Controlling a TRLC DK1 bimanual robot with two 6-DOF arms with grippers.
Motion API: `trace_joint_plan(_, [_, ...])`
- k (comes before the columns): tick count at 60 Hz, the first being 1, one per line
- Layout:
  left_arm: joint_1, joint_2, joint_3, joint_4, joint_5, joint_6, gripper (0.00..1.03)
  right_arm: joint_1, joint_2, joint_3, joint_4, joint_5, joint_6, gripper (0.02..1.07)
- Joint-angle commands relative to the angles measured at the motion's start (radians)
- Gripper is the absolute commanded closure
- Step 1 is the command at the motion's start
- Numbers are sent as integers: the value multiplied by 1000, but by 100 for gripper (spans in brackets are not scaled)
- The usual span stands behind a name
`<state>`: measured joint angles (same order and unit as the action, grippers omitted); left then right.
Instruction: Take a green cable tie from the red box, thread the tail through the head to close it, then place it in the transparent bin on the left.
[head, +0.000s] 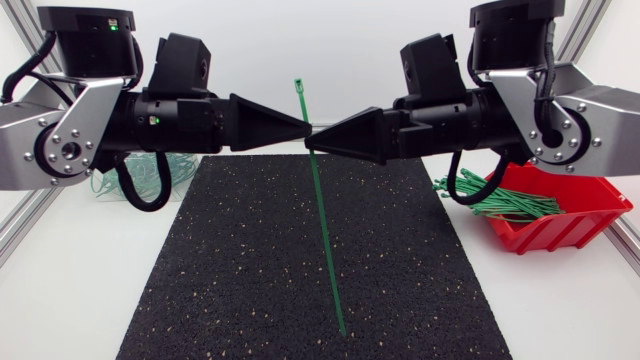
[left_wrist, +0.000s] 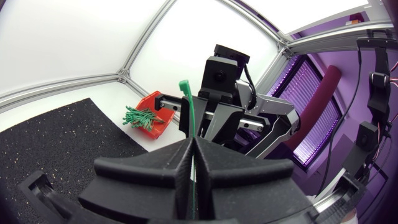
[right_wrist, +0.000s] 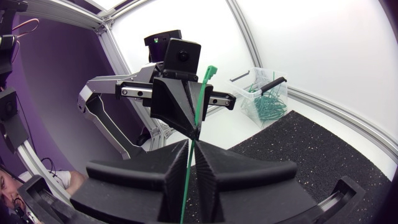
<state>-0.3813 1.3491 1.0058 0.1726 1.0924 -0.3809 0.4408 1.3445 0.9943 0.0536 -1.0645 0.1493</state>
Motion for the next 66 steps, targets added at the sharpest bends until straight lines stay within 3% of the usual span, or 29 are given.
trace_joint_plan(1, [-5, 1, -27, 1, -6, 16, 100, 22, -19, -28, 20, -12, 16, 101])
trace_joint_plan(10, [-2, -15, -36, 13, -6, 14, 99, 22, -28, -36, 18, -14, 18, 101])
trace_joint_plan(20, [9, -31, -47, 30, -5, 7, 81, 24, -27, -42, 18, -12, 21, 101])
trace_joint_plan(30, [24, -36, -65, 102, -5, -53, 75, 22, -21, -43, 22, -12, 29, 101])
trace_joint_plan(40, [35, -44, -87, 200, -5, -130, 73, 22, -11, -46, 32, -12, 42, 101])
trace_joint_plan(66, [51, -34, -79, 251, -5, -167, 72, 22, 7, -48, 34, -11, 47, 101])
